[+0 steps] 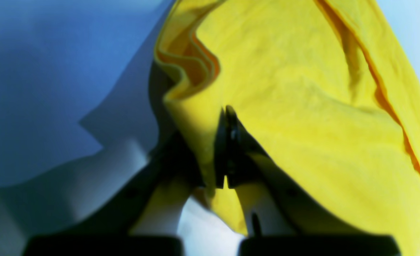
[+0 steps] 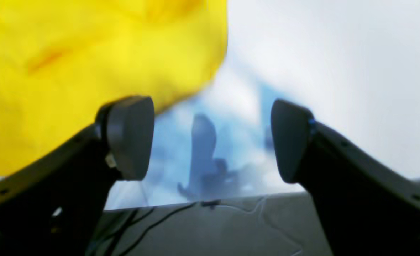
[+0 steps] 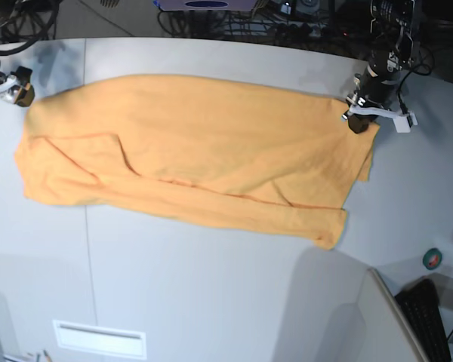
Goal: Layout the t-shirt on the table in an organized manner, then fold the t-shirt properly
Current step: 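Lower both grippers onto the shirt's corners and pinch them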
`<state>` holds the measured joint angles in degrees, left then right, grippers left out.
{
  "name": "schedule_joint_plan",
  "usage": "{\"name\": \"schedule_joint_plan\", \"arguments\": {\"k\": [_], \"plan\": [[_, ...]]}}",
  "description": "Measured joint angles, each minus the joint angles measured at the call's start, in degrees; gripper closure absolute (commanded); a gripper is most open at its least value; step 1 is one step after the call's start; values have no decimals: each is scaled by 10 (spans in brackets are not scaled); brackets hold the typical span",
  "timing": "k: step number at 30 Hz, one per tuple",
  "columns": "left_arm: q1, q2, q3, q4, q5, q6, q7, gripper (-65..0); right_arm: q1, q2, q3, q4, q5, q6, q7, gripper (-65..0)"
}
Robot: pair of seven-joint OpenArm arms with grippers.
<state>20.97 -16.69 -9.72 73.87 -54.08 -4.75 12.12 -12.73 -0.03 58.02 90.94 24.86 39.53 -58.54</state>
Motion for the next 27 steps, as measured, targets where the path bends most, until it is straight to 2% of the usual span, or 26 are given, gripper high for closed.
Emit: {"name": "schedule_joint_plan", "arguments": {"k": [7, 12, 14, 17, 20, 22, 25, 27], "plan": [[2, 0, 0, 0, 0, 0, 1, 0, 19, -7, -23, -102, 7, 0, 39, -471], [2, 0, 0, 0, 0, 0, 2, 0, 31, 7, -23, -150, 6, 0, 61, -471], [2, 0, 0, 0, 0, 0, 1, 0, 35, 13, -23, -165, 5, 0, 63, -443], [2, 0, 0, 0, 0, 0, 2, 0, 46, 20, -23, -190, 8, 0, 65, -345], [2, 0, 0, 6, 0, 0, 2, 0, 63, 32, -23, -217, 7, 0, 62, -176], [8, 0, 1, 22, 0, 0, 1, 0, 63, 43, -43, -222, 7, 0, 61, -15], [21, 0, -1, 58, 0, 1, 2, 0, 57, 61, -91, -209, 7, 0, 56, 0], [24, 0, -1, 77, 0, 3, 12, 0, 54, 63, -97, -183, 12, 0, 28, 0]]}}
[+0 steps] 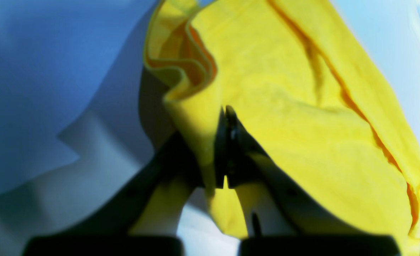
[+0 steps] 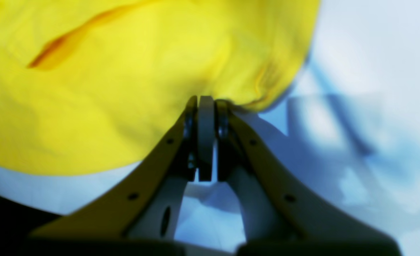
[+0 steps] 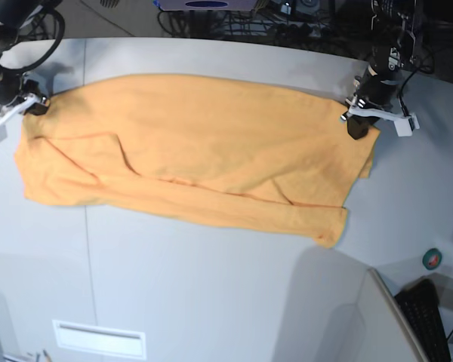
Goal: Layout the t-shirt on the table in an organized manner, then fold the t-shirt properly
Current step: 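Lower both grippers onto the shirt's corners and pinch them, then drag the pinched shirt edge with both grippers, bunching the fabric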
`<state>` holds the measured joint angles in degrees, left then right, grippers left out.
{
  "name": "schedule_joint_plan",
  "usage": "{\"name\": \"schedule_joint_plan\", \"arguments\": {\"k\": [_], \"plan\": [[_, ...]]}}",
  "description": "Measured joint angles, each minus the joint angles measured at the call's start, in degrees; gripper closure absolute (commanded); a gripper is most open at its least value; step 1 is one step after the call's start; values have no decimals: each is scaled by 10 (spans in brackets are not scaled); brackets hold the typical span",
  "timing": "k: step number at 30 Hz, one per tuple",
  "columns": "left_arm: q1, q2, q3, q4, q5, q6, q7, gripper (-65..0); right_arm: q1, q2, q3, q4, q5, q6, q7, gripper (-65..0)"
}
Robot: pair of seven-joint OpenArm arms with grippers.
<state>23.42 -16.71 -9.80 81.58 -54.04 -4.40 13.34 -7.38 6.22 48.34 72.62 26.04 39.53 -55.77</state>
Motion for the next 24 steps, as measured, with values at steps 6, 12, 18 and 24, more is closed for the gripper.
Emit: {"name": "schedule_joint_plan", "arguments": {"k": [6, 12, 18, 24], "plan": [[-6, 7, -35, 81, 0, 0, 115, 0, 9, -6, -2, 151, -7, -1, -123, 0], [-83, 47, -113, 129, -2, -1, 232, 0, 93, 6, -3, 229, 5, -92, -207, 0], [-216, 79, -152, 53, 28, -1, 292, 0, 191, 44, -107, 140, -4, -193, -203, 0], [-313, 84, -157, -129, 47, 0, 294, 0, 271, 57, -188, -18, 0, -268, -90, 0]]}}
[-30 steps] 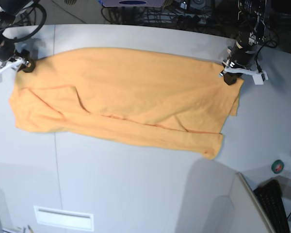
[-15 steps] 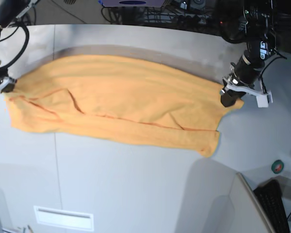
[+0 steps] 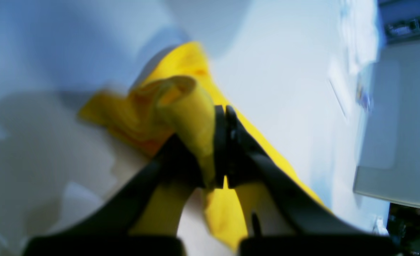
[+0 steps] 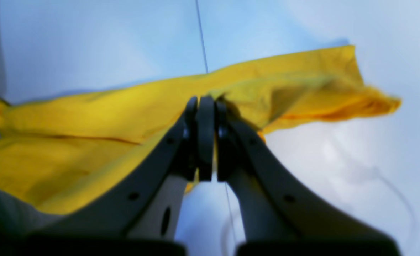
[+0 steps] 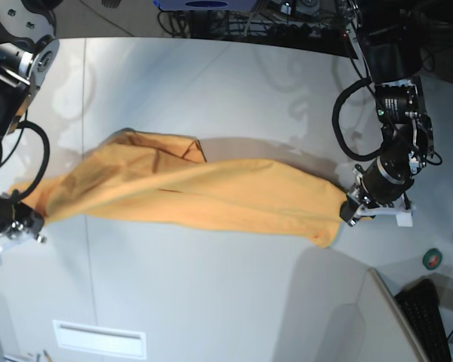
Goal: Layout the t-shirt on the table in an organized manner, then fold the t-shirt properly
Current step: 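Drag the pinched shirt edge with both grippers, bunching the fabric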
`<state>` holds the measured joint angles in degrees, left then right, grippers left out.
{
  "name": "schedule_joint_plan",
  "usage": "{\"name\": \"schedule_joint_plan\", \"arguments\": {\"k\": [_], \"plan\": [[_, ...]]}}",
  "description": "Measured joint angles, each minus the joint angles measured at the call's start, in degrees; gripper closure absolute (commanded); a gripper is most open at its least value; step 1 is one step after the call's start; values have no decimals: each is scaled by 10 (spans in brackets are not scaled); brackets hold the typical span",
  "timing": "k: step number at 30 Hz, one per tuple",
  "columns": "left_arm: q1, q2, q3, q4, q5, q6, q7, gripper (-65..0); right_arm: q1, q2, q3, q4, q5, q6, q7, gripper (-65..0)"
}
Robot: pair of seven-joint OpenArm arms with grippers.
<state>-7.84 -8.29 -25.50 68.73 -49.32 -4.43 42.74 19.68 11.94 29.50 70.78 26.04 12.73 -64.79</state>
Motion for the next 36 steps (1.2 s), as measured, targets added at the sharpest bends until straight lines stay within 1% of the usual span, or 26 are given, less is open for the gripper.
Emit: {"name": "schedule_joint_plan", "arguments": {"k": [2, 4, 6, 8, 10, 11, 13, 14, 15, 16, 17, 19, 20, 21, 22, 25, 27, 29, 31, 34, 36], "plan": [[-28, 0, 1, -52, 1, 1, -10, 0, 28, 14, -33, -64, -4, -30, 42, 0], [-50, 0, 6, -90, 0, 0, -52, 0, 54, 20, -58, -121, -3, -47, 87, 0], [-67, 0, 6, -123, -2, -1, -82, 0, 76, 24, -73, -170, 0, -49, 129, 0], [-83, -3, 11, -158, -1, 1, -99, 0, 91, 26, -92, -214, 0, -50, 166, 0], [-94, -8, 43, -184, 0, 2, -105, 0, 97, 36, -110, -238, 5, -48, 183, 0], [-100, -8, 58, -191, 0, 2, -103, 0, 99, 41, -113, -241, 1, -48, 183, -17], [-104, -7, 86, -191, 0, 0, -102, 0, 100, 48, -115, -241, -2, -49, 184, -183], [-106, -6, 97, -188, -3, -1, -100, -61, 99, 50, -115, -235, -4, -49, 185, -270], [-107, -7, 106, -188, -3, -1, -100, -158, 92, 52, -115, -217, -4, -50, 186, -345], [-107, -7, 110, -187, -2, -1, -100, -257, 77, 57, -117, -187, 2, -50, 188, -393], [-104, -8, 111, -181, -2, 1, -99, -346, 58, 62, -118, -152, 7, -49, 188, -407], [-85, -16, 111, -151, -1, -1, -101, -507, 10, 63, -117, -63, -1, -50, 189, -402], [-70, -24, 113, -126, -1, -1, -101, -578, -22, 63, -119, -10, 0, -54, 188, -402], [-55, -31, 115, -98, 0, 3, -97, -627, -55, 64, -120, 47, 0, -52, 187, -402], [-38, -33, 113, -67, 2, 3, -101, -650, -92, 63, -121, 107, -3, -50, 186, -402], [13, -42, 115, 17, -3, -3, -100, -650, -184, 59, -125, 236, 5, -47, 188, -402], [47, -45, 109, 50, -2, -2, -104, -650, -228, 54, -144, 270, 2, -49, 190, -402], [83, -49, 109, 61, -4, -4, -101, -650, -274, 42, -164, 280, 2, -47, 188, -402], [115, -54, 100, 59, 0, -1, -96, -650, -301, 18, -184, 275, -2, -48, 181, -399], [149, -58, 75, 61, 0, -1, -96, -650, -309, -3, -209, 274, 5, -48, 188, -399], [165, -58, 57, 62, -3, -1, -101, -650, -308, -10, -224, 272, 1, -48, 191, -398]]}}
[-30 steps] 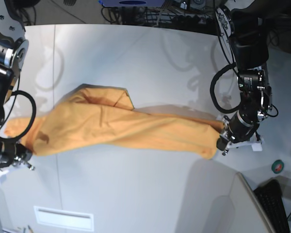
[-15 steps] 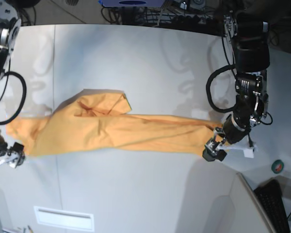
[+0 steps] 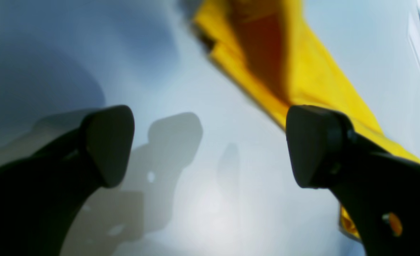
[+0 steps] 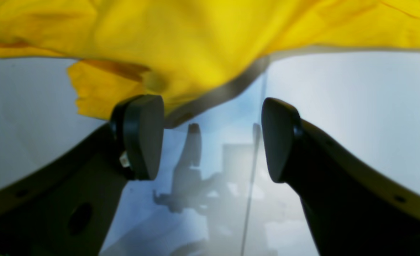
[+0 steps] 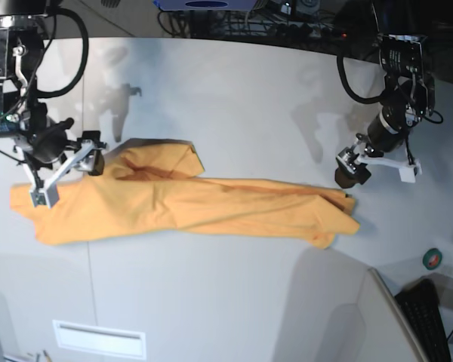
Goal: Layout the t-shirt on the table in an organized manner, then fold the t-shirt properly
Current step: 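Drag the pinched shirt edge with both grippers, bunching the fabric, then regrasp the bunched shirt fabric with both grippers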
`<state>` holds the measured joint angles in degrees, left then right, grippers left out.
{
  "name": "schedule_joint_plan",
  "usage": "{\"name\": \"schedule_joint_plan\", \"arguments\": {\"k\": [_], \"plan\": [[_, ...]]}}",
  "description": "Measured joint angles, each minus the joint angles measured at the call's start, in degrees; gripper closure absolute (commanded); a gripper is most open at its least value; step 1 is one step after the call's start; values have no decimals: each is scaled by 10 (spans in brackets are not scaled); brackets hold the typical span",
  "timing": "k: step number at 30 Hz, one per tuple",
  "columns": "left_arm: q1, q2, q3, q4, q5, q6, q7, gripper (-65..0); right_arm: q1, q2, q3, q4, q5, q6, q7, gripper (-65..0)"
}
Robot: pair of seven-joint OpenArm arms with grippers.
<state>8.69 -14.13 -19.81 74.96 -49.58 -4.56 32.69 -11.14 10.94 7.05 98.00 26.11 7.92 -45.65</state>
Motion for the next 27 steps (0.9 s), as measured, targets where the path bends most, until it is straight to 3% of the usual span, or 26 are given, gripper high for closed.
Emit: {"name": "schedule_joint_plan", "arguments": {"k": [3, 7, 9, 11, 14, 16, 19, 22, 24, 27], "plan": [[22, 0, -16, 1, 0, -2, -2, -606, 8, -6, -31, -39, -2, 0, 7, -398], [40, 0, -21, 0, 2, -1, 0, -354, 28, -8, -64, -102, 1, 0, 43, -398], [40, 0, -21, 0, 1, -2, 1, -265, 29, -5, -74, -106, -4, -1, 46, -398], [39, 0, -18, 1, 9, -2, 0, -219, 28, -5, -85, -106, -4, -1, 45, -398], [37, 6, -16, 8, 90, -2, 1, -253, 28, -19, -94, -107, -3, -1, 46, -398], [36, 15, -13, 24, 142, -2, -6, -354, 32, -27, -95, -112, -2, -1, 45, -398], [31, 29, 4, 35, 214, -12, -78, -517, 58, -31, -97, -148, -1, 0, 46, -396], [20, 33, 30, 4, 264, -17, -132, -589, 83, -36, -93, -184, -3, -4, 54, -366], [4, 33, 39, -30, 302, -15, -138, -581, 87, -37, -93, -199, 3, -4, 51, -263], [-32, 28, 47, -70, 309, -14, -141, -578, 87, -42, -93, -205, 3, -4, 45, 0]]}}
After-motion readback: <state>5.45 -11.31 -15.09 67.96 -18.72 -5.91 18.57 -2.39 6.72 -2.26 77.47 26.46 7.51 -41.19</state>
